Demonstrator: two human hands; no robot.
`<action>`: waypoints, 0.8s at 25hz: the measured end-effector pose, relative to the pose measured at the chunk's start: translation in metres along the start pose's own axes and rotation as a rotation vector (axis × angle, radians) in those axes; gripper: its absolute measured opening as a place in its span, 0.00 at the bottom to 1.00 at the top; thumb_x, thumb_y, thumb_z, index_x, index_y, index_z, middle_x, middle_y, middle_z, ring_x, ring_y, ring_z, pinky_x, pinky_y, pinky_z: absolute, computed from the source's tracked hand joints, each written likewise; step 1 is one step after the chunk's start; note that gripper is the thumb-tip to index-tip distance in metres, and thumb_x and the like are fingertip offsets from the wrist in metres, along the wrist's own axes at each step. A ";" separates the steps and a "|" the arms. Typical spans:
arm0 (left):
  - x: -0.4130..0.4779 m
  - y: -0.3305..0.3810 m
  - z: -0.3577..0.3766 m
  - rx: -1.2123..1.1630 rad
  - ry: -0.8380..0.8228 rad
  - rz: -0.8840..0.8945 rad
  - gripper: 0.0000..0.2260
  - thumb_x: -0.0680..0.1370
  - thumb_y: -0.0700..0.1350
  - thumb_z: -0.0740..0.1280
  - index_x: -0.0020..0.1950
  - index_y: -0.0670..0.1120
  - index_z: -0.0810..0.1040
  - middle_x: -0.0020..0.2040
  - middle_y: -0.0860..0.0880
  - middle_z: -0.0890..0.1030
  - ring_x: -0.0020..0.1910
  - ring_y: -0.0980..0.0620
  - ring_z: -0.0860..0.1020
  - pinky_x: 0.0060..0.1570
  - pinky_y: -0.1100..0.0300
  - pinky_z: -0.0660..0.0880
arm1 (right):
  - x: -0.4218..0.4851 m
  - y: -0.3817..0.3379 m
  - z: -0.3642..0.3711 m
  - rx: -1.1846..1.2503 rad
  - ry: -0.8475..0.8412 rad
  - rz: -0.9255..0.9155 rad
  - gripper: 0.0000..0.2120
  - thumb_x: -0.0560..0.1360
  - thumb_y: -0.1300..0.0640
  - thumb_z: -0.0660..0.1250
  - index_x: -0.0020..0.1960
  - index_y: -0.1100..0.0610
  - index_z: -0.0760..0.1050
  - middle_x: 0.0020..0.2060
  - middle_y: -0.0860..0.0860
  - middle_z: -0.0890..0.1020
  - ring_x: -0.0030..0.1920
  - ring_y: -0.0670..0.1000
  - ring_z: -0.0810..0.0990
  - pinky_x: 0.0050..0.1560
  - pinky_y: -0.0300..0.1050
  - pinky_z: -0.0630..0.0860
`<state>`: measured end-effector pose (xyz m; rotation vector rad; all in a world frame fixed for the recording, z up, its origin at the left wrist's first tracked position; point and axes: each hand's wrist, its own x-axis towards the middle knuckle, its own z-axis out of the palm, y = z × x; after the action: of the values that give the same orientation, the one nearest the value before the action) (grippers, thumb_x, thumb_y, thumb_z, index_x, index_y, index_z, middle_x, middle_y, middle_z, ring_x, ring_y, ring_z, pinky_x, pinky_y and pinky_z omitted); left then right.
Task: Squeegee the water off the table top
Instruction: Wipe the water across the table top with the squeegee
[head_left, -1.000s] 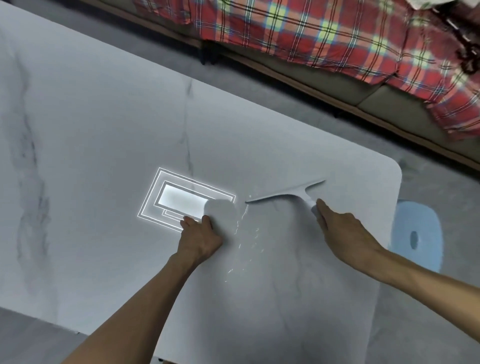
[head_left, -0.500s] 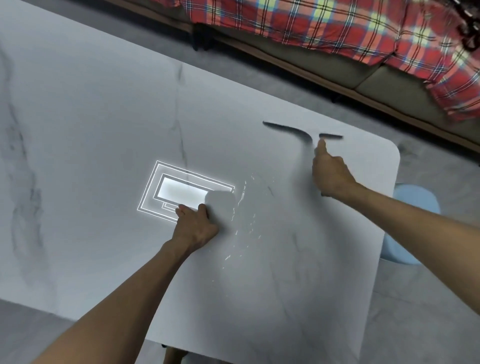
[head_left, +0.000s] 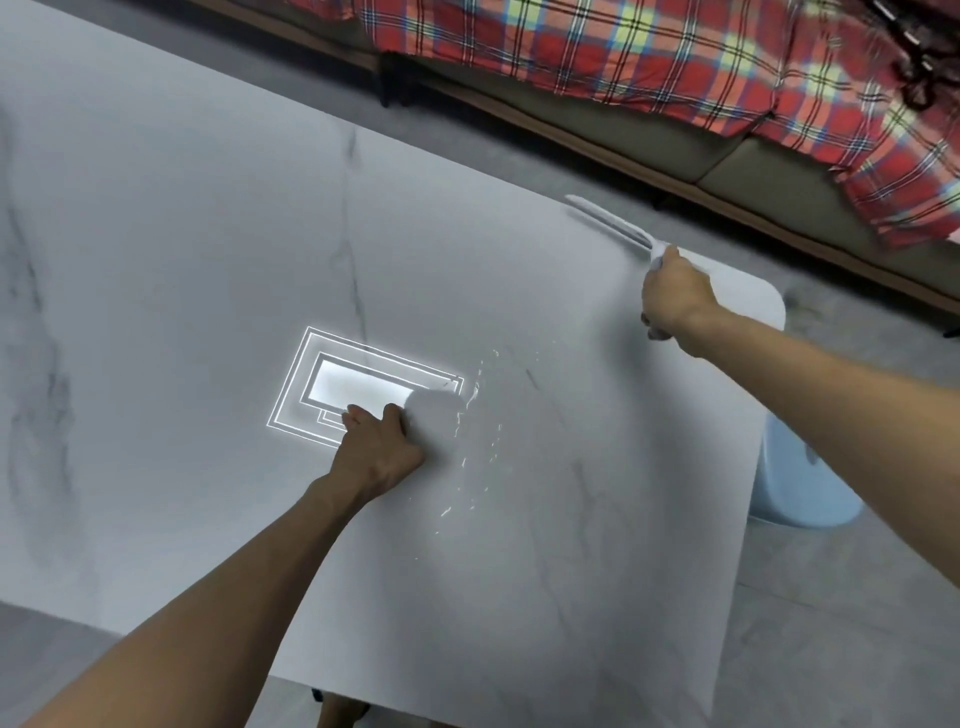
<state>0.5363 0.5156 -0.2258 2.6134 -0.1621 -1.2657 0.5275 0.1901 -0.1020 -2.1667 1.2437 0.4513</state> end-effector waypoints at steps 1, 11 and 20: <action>0.001 -0.003 0.001 0.033 -0.013 0.019 0.22 0.73 0.45 0.63 0.65 0.40 0.68 0.69 0.35 0.64 0.69 0.30 0.62 0.66 0.42 0.66 | 0.006 -0.007 0.007 -0.011 0.014 -0.008 0.14 0.80 0.65 0.50 0.64 0.59 0.63 0.62 0.64 0.73 0.39 0.57 0.74 0.31 0.45 0.73; -0.035 -0.019 -0.018 -0.065 -0.011 0.122 0.09 0.71 0.44 0.65 0.45 0.46 0.66 0.65 0.34 0.68 0.63 0.37 0.70 0.47 0.53 0.71 | -0.121 0.068 0.094 -0.222 -0.137 -0.355 0.27 0.82 0.55 0.52 0.78 0.45 0.49 0.37 0.57 0.78 0.38 0.60 0.78 0.38 0.46 0.70; -0.087 -0.051 -0.014 -0.047 0.088 0.197 0.01 0.76 0.36 0.61 0.47 0.41 0.71 0.51 0.40 0.74 0.46 0.44 0.72 0.43 0.56 0.68 | -0.186 0.146 0.044 -0.272 -0.240 -0.226 0.24 0.82 0.50 0.54 0.77 0.42 0.55 0.45 0.52 0.83 0.39 0.50 0.79 0.44 0.44 0.75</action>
<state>0.4928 0.5843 -0.1645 2.5346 -0.3602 -1.0733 0.3073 0.2854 -0.0804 -2.3593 0.8353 0.7948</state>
